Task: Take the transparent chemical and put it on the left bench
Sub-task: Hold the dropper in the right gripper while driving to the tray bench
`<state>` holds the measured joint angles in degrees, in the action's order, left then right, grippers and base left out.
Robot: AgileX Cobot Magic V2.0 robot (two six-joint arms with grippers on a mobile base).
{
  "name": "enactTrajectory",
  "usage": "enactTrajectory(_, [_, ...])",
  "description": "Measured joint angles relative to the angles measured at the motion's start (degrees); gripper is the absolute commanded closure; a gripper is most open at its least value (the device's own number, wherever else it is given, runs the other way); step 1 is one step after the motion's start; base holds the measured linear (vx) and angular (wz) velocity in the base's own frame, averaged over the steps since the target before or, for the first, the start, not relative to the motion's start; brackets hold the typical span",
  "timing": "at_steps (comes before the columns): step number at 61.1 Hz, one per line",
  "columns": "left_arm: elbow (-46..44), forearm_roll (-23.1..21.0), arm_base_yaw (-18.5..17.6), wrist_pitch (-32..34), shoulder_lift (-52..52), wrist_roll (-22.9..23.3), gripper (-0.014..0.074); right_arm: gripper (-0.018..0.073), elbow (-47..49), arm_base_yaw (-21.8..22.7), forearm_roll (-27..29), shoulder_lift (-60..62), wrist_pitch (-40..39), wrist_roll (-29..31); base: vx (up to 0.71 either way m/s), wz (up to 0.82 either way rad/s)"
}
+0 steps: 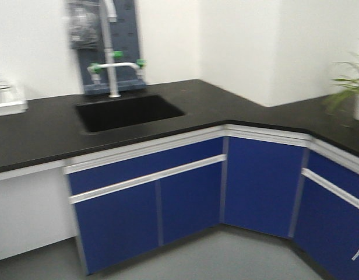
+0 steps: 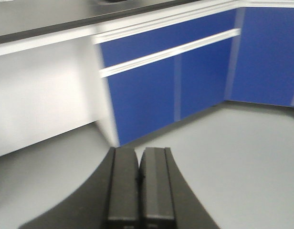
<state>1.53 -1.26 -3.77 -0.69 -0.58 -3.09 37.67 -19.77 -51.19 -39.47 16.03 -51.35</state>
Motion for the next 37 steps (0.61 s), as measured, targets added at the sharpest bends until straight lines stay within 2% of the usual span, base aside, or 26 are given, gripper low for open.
enactTrajectory(20, [0.00, 0.00, 0.00, 0.00, 0.00, 0.00, 0.0600, 0.0562, 0.00, 0.00, 0.00, 0.00, 0.00, 0.00, -0.05, 0.83])
enactTrajectory(37, [0.00, 0.00, 0.00, 0.00, 0.00, 0.00, 0.0600, 0.0562, 0.00, 0.00, 0.00, 0.00, 0.10, 0.00, 0.09, 0.62])
